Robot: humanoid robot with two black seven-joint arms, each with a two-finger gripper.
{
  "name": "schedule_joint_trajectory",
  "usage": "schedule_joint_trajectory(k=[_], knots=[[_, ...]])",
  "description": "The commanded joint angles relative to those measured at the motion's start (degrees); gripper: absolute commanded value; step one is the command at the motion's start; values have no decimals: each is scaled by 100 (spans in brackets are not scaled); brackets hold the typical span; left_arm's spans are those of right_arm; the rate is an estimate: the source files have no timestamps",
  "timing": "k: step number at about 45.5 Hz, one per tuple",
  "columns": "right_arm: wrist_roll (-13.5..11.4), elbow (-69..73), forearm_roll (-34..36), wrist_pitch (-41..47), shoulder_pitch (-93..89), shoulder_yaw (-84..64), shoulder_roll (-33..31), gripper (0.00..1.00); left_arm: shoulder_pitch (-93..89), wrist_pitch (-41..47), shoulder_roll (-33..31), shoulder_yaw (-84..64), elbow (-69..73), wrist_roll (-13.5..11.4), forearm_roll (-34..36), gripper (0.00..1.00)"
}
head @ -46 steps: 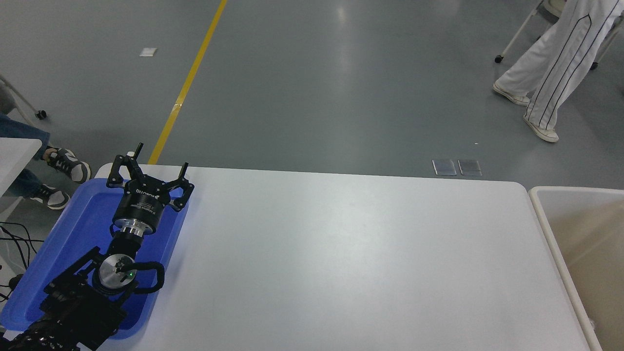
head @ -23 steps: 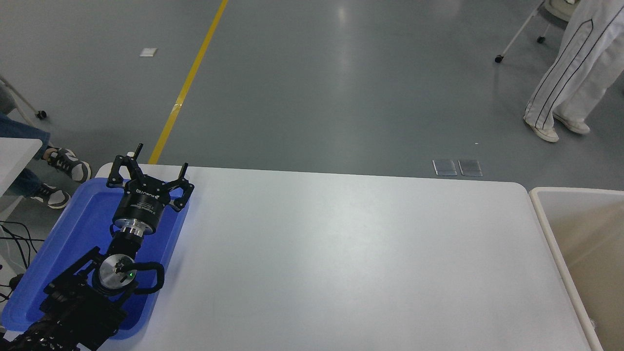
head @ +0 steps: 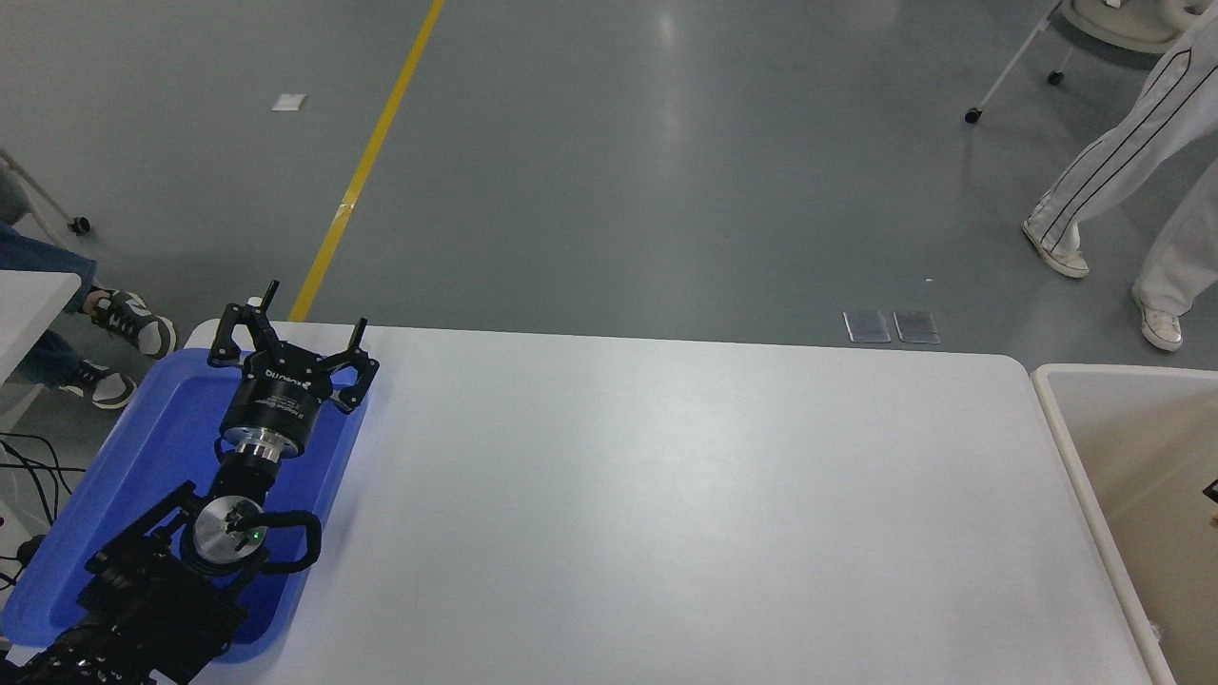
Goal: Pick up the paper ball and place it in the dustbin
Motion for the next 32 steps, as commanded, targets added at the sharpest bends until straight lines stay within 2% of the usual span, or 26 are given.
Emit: schedule_joint_trajectory(k=[1,4,8,10,14,32], knots=[[-77,-26,-8,-365,-158,29,56,16,-7,1,0,7,0,7,3,100],[-77,-26,-8,-698,-219,12,56,40,1,1,0,-2,0,-1,3,100],[-59,-26,0,-1217,-316,29,65,81,1,1,0,7,0,-1,3,100],[-59,-18,0,-1419,-333,29,74,92,1,1,0,-2,0,-1,3,100],[-59,-17,0,-1552,-325,29,82,100,1,1,0,7,0,-1,3,100],[-68,-26,9,-1622,-17,99,74,100,1,1,0,-2,0,-1,-5,100]])
